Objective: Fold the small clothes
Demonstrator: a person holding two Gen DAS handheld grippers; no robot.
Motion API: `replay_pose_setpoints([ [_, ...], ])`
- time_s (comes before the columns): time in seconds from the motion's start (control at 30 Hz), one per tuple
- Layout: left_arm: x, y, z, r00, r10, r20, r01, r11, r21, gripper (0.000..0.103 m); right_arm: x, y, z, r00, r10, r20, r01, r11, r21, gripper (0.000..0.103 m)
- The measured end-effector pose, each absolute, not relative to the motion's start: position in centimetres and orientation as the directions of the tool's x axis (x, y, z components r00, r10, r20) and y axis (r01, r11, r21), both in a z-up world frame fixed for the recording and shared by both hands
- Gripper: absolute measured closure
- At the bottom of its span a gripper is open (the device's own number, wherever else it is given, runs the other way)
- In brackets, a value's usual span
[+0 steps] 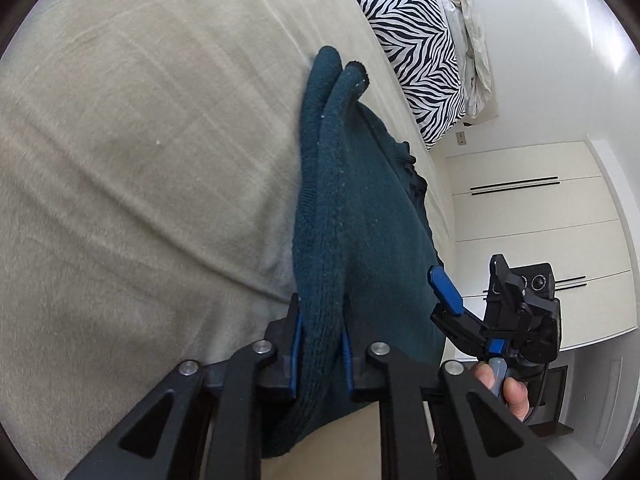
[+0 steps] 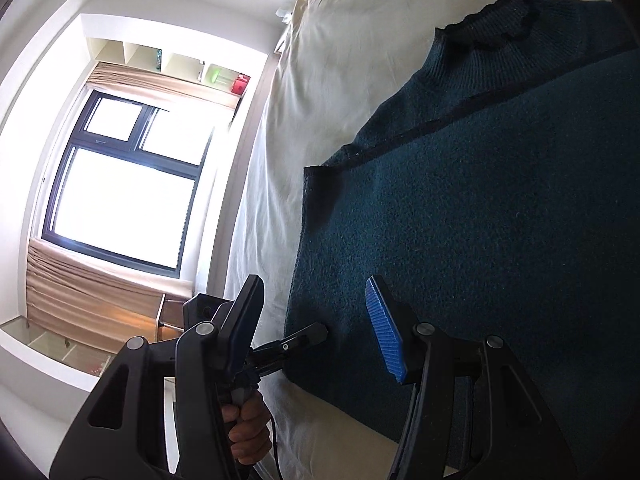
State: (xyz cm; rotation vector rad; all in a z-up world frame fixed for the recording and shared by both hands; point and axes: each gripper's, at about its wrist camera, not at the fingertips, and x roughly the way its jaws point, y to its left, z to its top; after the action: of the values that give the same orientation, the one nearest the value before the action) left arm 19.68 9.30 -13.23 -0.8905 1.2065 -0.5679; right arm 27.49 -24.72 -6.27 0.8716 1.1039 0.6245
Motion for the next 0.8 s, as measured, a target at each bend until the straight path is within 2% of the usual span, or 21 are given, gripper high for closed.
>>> replay_pose_setpoints([
  [0.2, 19.7, 9.8, -13.5, 0.313, -0.8, -0.512, -0.08, 0.514, -0.854, 0.089, 30.1, -22.5, -9.5, 0.276, 0.775, -0.568, 0.052, 0.578, 0.814, 0.051],
  [0.3, 19.5, 9.8, -13.2, 0.326, -0.798, -0.507, -0.07, 0.514, -0.855, 0.09, 30.0, -23.2, -10.5, 0.313, 0.794, -0.52, 0.061, 0.53, 0.846, 0.052],
  [0.43, 19.6, 9.3, -12.1, 0.338, -0.795, -0.503, -0.054, 0.518, -0.854, 0.09, 29.9, -23.4, -10.7, 0.317, 0.802, -0.506, 0.037, 0.523, 0.852, 0.052],
  [0.63, 19.9, 6.3, -6.5, 0.358, -0.793, -0.493, 0.056, 0.545, -0.836, 0.09, 30.1, -28.4, -9.7, 0.358, 0.836, -0.415, 0.087, 0.413, 0.907, 0.049],
  [0.7, 20.2, 3.9, -4.4, 0.35, -0.801, -0.486, 0.107, 0.549, -0.829, 0.09, 29.5, -31.7, -9.3, 0.396, 0.849, -0.35, 0.101, 0.339, 0.935, 0.042],
  [0.8, 20.4, -1.6, -2.0, 0.312, -0.817, -0.484, 0.201, 0.555, -0.807, 0.09, 28.5, -37.2, -8.3, 0.464, 0.843, -0.272, 0.09, 0.26, 0.961, 0.038],
])
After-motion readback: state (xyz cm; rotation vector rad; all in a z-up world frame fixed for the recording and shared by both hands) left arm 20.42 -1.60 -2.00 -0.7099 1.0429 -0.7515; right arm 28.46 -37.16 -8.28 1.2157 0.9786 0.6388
